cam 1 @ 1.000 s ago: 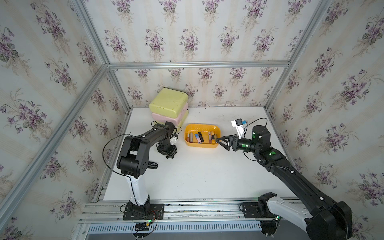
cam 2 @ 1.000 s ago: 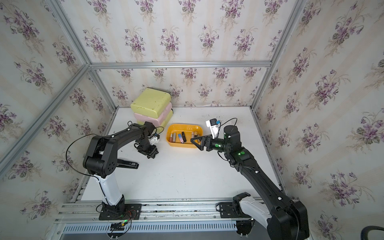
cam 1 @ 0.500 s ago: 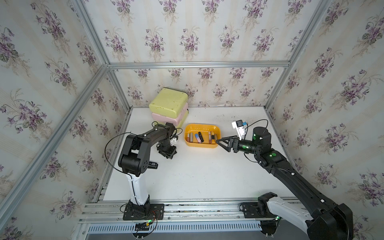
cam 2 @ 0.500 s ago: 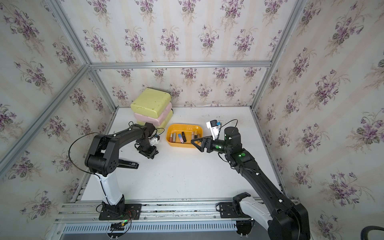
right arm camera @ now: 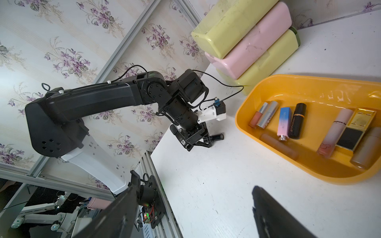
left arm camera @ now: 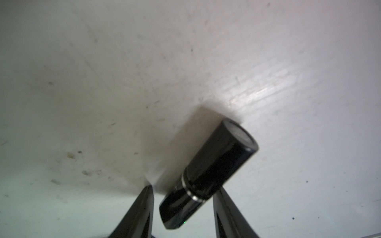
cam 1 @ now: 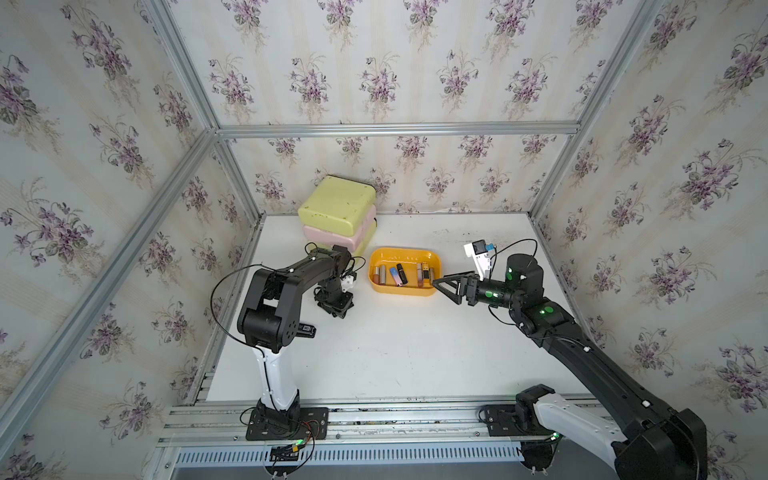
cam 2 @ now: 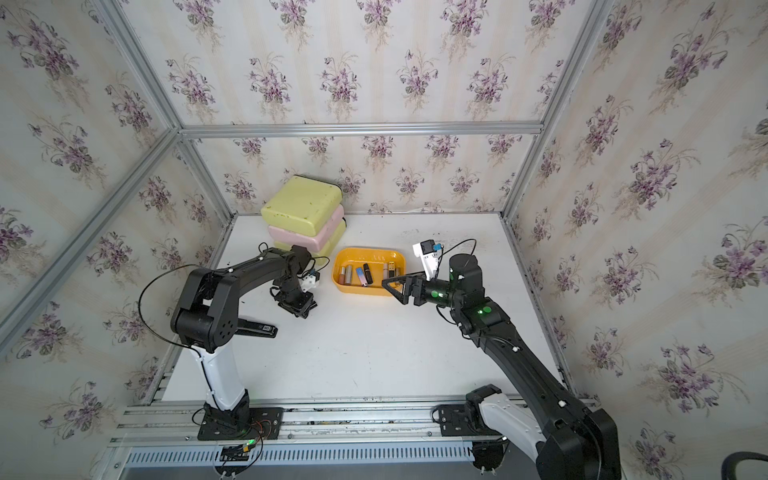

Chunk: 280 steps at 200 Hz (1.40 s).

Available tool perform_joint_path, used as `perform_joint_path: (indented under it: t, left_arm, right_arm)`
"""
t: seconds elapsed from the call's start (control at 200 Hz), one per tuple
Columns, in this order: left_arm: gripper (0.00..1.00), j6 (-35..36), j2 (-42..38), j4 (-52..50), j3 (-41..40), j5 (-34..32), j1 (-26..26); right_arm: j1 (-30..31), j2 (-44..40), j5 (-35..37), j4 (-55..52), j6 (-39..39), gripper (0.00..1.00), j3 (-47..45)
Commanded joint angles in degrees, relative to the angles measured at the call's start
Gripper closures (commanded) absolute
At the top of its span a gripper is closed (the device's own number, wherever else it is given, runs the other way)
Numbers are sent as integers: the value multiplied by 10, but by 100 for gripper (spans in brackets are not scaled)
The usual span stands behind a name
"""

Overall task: Put the lipstick into the storage box
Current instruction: Pick up the lipstick at the center of the board.

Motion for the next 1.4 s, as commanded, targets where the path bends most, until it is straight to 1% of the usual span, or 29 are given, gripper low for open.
perform_joint_path:
  t: [0.0,0.115,0.22,0.36,0.54,0.704,0.824,0.989,1.129,1.314,1.394]
  left_arm:
    - [53,-1,3,3,1,13,0]
    - [54,1,-5,11,-1,16,-3]
    - [57,0,-8,18,-4,23,-9]
    - [58,0,7,10,-2,18,-18]
    - [66,0,15,5,-3,13,-19]
    - [76,-2,20,0,-4,11,-20]
    - [80,-3,17,1,-5,13,-21]
    - [81,-3,1,3,-7,27,-20]
    - [82,-4,-23,10,-10,58,-20]
    - [84,-10,-64,27,-15,131,-12]
    - [84,-16,-89,41,-17,207,1]
  right_arm:
    - [1,-1,-7,19,1,10,-1]
    - [1,0,-8,21,2,10,-2]
    - [0,-2,-9,22,3,10,-3]
    - [0,-4,-11,23,3,10,-3]
    - [1,-11,-11,21,2,10,-5]
    - [0,-15,-9,18,1,11,-5]
    - [0,-19,-11,17,1,10,-4]
    - [0,-21,-8,15,1,10,-3]
    - [0,-18,-4,12,0,9,1]
    - [1,-12,4,14,5,8,4]
    - [0,-3,5,18,11,8,3]
